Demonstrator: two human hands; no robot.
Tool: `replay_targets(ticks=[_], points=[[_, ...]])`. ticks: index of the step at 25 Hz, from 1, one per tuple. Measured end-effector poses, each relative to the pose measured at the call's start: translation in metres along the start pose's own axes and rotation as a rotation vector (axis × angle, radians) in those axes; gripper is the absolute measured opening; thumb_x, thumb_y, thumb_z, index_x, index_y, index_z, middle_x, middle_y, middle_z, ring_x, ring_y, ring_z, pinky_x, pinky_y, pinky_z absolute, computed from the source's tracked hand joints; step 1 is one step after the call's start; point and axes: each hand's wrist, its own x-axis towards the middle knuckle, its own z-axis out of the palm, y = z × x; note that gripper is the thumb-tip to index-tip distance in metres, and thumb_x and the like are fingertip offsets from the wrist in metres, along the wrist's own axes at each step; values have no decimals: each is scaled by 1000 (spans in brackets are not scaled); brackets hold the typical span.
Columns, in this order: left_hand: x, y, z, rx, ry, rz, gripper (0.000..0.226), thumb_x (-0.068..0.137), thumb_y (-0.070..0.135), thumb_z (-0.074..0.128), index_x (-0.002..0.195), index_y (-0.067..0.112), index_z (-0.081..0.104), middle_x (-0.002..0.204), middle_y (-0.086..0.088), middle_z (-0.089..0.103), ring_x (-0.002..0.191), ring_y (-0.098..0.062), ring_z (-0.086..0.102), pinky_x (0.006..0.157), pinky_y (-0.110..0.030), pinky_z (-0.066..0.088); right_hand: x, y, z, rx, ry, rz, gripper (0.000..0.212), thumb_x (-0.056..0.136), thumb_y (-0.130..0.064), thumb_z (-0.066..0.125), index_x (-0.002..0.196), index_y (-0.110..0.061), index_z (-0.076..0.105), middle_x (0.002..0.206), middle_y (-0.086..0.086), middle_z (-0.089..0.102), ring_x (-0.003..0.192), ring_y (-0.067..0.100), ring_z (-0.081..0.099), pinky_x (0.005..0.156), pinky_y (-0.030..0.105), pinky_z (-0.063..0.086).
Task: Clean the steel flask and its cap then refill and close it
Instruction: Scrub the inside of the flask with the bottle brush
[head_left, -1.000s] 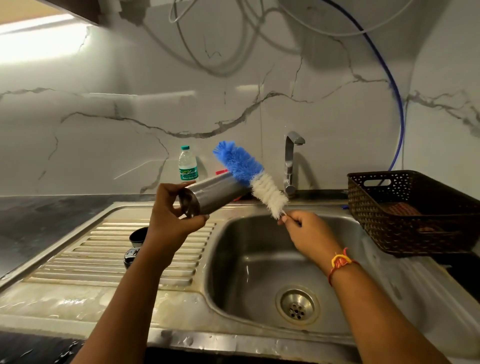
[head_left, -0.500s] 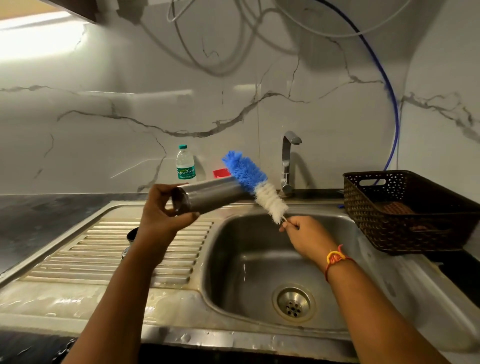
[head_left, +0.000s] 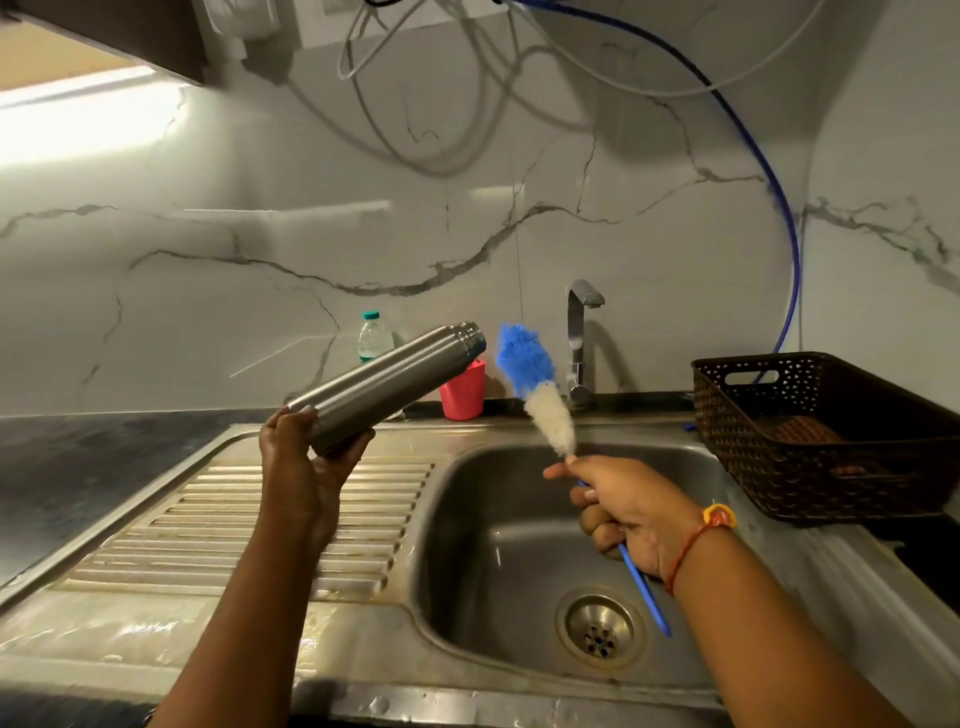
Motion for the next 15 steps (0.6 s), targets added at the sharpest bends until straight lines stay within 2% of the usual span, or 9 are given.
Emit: replay_targets(ticks=[2,5,7,9,12,15], points=[[-2,-4,2,-1,39,-34,54,98,31,57,146,11,42,140,-21,52,122,-37,61,80,-41,63,-2,-1,3,68,-98,28,32,104,-30,43,114,-9,64,54,-7,34,44,4,20,37,17,12],[-3,-8,4,62,83,-47,47,99,38,55,138,13,49,125,-14,58,117,-31,63,78,-36,61,-1,-1,6,171,-191,58,38,103,-38,45,118,-8,64,57,-5,35,45,3,19,36,16,13],[-5,-9,5,77,100,-61,43,98,43,56,132,16,52,121,-11,58,109,-26,63,78,-32,57,0,2,8,193,-208,56,49,96,-50,52,118,-8,64,60,-3,48,45,3,21,36,16,15],[-8,-11,7,123,99,-73,44,98,46,56,132,18,52,118,-9,58,102,-21,62,73,-27,54,1,4,11,204,-193,31,59,87,-58,60,116,-7,64,73,2,66,45,2,24,37,15,17],[-11,-17,11,215,77,-84,46,98,46,54,134,17,49,114,-9,57,92,-19,59,59,-22,52,1,6,18,256,-181,-3,50,86,-52,65,116,-12,61,97,12,75,41,1,24,37,14,16],[-13,-21,16,239,54,-95,42,99,46,55,130,18,50,111,-9,57,86,-17,57,55,-21,49,4,8,18,296,-172,-22,37,87,-42,67,111,-15,59,104,16,74,38,1,24,36,14,17]])
